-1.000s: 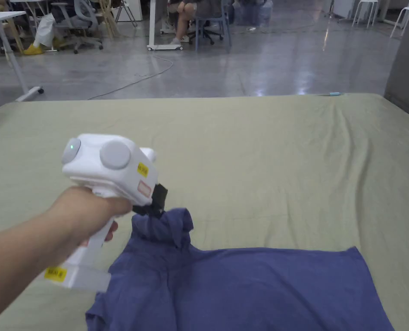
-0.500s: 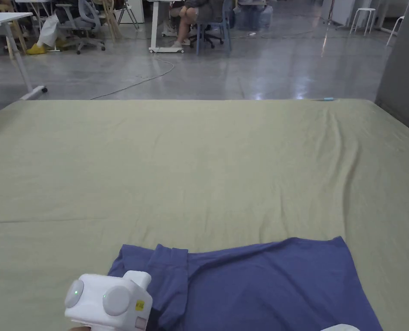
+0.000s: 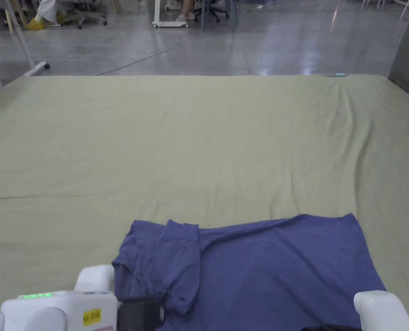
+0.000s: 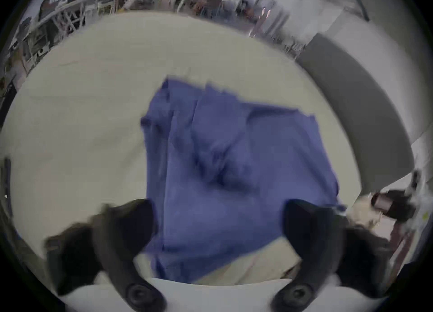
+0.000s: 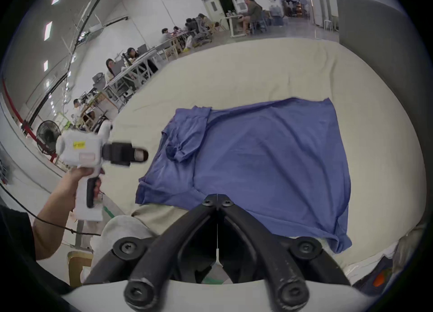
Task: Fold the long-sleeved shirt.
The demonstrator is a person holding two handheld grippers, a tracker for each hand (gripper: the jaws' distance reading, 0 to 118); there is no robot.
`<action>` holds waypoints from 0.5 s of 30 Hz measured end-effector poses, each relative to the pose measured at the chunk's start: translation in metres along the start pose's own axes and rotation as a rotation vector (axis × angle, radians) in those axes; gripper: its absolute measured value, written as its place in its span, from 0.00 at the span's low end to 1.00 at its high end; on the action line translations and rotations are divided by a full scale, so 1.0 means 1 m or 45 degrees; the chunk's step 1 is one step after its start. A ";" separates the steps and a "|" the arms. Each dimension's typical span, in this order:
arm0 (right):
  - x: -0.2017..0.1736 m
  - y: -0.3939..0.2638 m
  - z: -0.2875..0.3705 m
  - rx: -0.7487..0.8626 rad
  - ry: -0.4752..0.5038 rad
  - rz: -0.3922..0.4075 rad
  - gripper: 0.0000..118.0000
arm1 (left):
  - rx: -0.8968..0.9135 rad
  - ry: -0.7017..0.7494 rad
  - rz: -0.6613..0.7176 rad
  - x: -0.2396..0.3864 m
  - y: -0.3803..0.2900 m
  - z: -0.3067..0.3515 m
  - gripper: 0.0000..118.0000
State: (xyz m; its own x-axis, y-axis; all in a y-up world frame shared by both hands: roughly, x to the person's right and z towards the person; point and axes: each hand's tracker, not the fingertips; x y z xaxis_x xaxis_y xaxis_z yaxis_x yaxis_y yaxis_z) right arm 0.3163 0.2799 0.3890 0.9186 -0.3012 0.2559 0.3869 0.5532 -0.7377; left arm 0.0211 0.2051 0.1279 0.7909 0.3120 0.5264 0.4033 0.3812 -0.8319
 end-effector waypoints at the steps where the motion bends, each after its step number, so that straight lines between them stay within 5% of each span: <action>1: 0.001 -0.002 -0.005 -0.018 0.003 -0.014 0.00 | -0.036 0.023 -0.022 -0.001 -0.012 -0.006 0.00; 5: 0.004 -0.008 -0.024 -0.064 0.022 -0.052 0.00 | -0.066 -0.049 0.012 -0.004 -0.017 -0.025 0.00; 9: 0.010 -0.003 -0.035 -0.088 0.022 -0.056 0.00 | 0.110 -0.044 0.004 -0.009 0.059 -0.028 0.00; 10: 0.012 -0.001 -0.037 -0.091 0.017 -0.057 0.00 | 0.145 -0.023 -0.009 -0.010 0.081 -0.033 0.21; 12: 0.018 0.002 -0.042 -0.095 0.000 -0.070 0.00 | 0.082 -0.027 0.027 -0.022 0.136 -0.057 0.99; 15: 0.031 0.006 -0.048 -0.111 -0.028 -0.105 0.00 | 0.121 -0.095 0.136 -0.042 0.209 -0.072 0.99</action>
State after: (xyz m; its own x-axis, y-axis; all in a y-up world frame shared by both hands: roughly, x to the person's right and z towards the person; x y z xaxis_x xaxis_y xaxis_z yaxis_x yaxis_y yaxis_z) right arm 0.3434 0.2363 0.3624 0.8860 -0.3250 0.3308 0.4534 0.4572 -0.7651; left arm 0.1053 0.2086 -0.0807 0.7892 0.4175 0.4504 0.2704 0.4222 -0.8652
